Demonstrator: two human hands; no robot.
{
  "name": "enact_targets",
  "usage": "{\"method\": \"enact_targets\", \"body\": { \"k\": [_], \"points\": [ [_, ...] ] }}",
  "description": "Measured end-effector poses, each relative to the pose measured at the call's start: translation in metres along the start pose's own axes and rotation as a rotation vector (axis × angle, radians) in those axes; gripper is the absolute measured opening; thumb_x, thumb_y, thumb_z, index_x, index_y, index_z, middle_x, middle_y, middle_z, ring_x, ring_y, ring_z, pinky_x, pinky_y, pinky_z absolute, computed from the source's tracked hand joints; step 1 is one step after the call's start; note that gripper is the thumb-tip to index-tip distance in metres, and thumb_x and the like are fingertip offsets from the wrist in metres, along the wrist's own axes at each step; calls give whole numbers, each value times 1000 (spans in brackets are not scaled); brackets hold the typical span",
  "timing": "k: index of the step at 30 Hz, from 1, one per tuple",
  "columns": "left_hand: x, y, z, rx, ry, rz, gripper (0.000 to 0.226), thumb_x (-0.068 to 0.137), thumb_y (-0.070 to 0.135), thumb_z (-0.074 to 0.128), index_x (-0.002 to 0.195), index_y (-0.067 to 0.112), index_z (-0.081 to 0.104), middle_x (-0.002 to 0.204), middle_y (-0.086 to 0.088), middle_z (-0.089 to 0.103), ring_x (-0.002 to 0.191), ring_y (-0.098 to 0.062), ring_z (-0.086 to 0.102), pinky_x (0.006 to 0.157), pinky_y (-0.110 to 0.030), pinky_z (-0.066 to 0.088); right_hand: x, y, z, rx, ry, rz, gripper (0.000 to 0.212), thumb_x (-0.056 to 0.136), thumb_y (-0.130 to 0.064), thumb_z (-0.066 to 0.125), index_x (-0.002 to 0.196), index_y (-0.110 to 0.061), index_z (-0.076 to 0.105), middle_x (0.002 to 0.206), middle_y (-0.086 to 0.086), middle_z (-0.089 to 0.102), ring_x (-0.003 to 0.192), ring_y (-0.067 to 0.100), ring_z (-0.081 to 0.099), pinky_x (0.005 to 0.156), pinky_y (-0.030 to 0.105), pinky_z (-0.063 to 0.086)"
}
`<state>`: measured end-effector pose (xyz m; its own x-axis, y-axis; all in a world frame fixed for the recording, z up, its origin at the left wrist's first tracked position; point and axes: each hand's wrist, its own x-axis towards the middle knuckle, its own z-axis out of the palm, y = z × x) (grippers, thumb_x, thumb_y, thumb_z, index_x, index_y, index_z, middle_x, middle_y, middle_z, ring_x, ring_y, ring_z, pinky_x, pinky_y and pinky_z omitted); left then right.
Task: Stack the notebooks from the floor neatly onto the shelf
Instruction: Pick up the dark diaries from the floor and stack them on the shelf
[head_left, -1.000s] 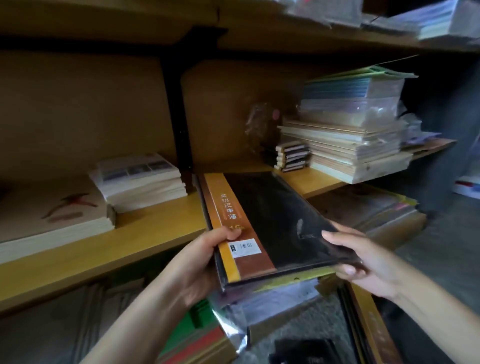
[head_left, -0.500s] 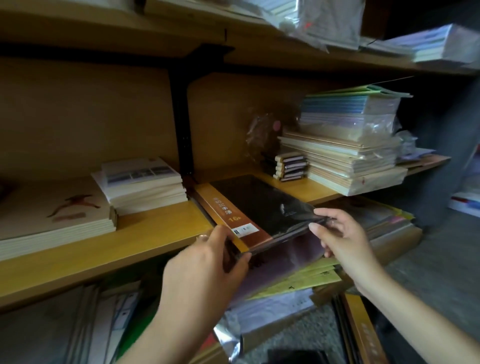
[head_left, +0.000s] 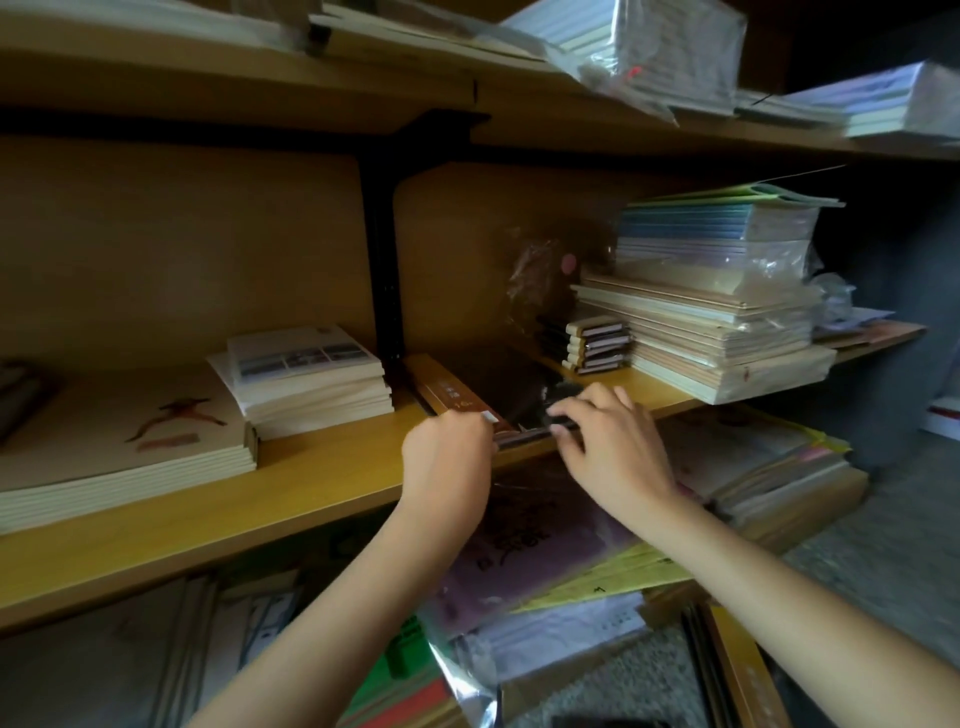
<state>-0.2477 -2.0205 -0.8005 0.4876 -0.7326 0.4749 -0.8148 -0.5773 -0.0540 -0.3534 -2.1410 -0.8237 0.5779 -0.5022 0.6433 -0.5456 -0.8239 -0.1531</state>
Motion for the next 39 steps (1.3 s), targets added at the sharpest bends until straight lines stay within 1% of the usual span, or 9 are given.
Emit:
{"method": "enact_targets", "body": {
  "k": [2, 4, 7, 11, 16, 21, 26, 31, 39],
  "points": [
    [14, 1, 2, -3, -27, -27, 21, 96, 25, 49, 107, 16, 64, 87, -2, 60, 81, -20, 60, 60, -26, 39, 6, -6, 7, 19, -48, -7, 33, 94, -35, 48, 123, -25, 61, 118, -2, 55, 110, 20, 47, 93, 34, 38],
    [27, -1, 6, -39, -60, -50, 22, 95, 26, 51, 108, 14, 64, 94, -5, 64, 86, -22, 62, 62, -26, 41, 9, -11, 12, 25, -105, 33, 40, 97, -36, 42, 133, -25, 53, 134, -2, 50, 121, 20, 45, 102, 36, 35],
    [36, 1, 10, -54, -54, -57, 19, 94, 20, 54, 107, 12, 64, 95, -6, 66, 85, -22, 63, 61, -26, 43, 14, -14, 18, -22, -211, 74, 49, 100, -39, 32, 145, -22, 36, 151, -1, 33, 137, 21, 32, 109, 35, 26],
    [40, 8, 13, -88, -8, -39, 13, 93, 14, 55, 101, 9, 64, 94, -7, 65, 84, -22, 63, 60, -26, 43, 19, -19, 18, 0, -317, 126, 57, 100, -45, 25, 149, -15, 24, 157, 5, 18, 143, 21, 20, 114, 36, 17],
    [38, 15, 15, -139, 13, 8, 18, 92, 9, 54, 107, 10, 64, 97, -8, 65, 87, -24, 64, 68, -29, 49, 12, -13, 17, 9, -297, 86, 55, 99, -48, 27, 149, -25, 26, 157, 0, 19, 141, 23, 25, 113, 37, 18],
    [35, 5, 17, -226, 56, -20, 18, 91, 16, 56, 105, 14, 68, 93, -5, 68, 84, -23, 64, 62, -26, 45, 11, -4, 12, 44, -369, 35, 55, 99, -50, 26, 150, -29, 21, 159, -5, 11, 143, 21, 21, 114, 36, 14],
    [19, 9, 7, -209, 35, -14, 19, 89, 6, 54, 103, 11, 65, 95, -7, 67, 86, -24, 64, 63, -27, 45, 7, 0, 7, 94, -402, -12, 64, 94, -57, 33, 150, -28, 19, 158, -7, 10, 141, 22, 23, 114, 37, 20],
    [8, 9, -4, -241, 54, -42, 15, 89, 6, 54, 98, 10, 64, 92, -7, 66, 84, -24, 64, 66, -29, 50, 6, 3, -1, 117, -493, -81, 80, 86, -68, 39, 150, -28, 13, 156, -12, 3, 136, 24, 33, 105, 35, 37],
    [-3, -8, -9, -171, 56, -37, 15, 90, 11, 53, 101, 10, 64, 88, -6, 62, 78, -21, 59, 61, -26, 43, 0, -3, -12, 169, -595, -163, 81, 85, -67, 42, 150, -32, 8, 152, -22, -4, 125, 15, 43, 88, 22, 37]
  ]
}}
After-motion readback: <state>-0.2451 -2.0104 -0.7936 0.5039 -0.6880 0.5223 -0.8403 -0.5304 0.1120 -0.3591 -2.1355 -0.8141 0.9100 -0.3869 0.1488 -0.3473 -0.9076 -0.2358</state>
